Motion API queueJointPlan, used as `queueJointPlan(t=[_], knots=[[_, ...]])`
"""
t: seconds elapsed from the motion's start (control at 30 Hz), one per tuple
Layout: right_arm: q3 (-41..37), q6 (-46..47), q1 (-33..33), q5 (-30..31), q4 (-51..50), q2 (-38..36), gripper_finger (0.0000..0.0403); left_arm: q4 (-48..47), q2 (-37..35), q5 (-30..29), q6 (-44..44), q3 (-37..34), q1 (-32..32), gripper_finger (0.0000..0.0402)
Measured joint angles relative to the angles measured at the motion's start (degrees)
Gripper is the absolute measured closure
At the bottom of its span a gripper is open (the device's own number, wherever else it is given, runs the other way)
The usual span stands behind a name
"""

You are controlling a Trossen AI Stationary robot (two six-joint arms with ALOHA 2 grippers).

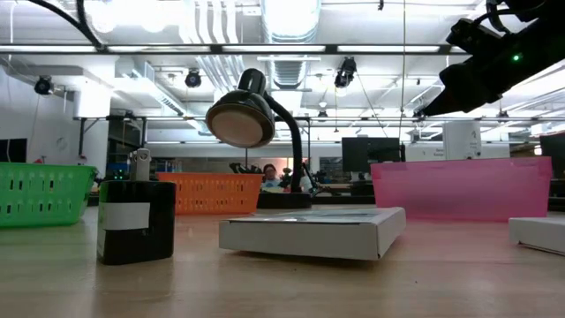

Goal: Pick and place items into bin
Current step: Put the black charger cable into the pink bin

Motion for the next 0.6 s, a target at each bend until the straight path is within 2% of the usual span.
queueJointPlan(t=[0.2, 0.37, 0.6], knots=[[0.0, -0.4, 0.0, 0.0, 0.0, 0.0, 0.0303, 0.3, 0.2, -3.5, -2.6, -0.5, -0.7, 0.0249], [0.0, -0.5, 0.0, 0.0, -0.1, 0.0, 0.0305, 0.1, 0.2, -15.7, -1.7, -0.8, -1.3, 0.0249], [0.0, -0.6, 0.0, 0.0, -0.1, 0.0, 0.0304, 0.2, 1.3, -15.8, -2.8, -0.7, -2.7, 0.0249]])
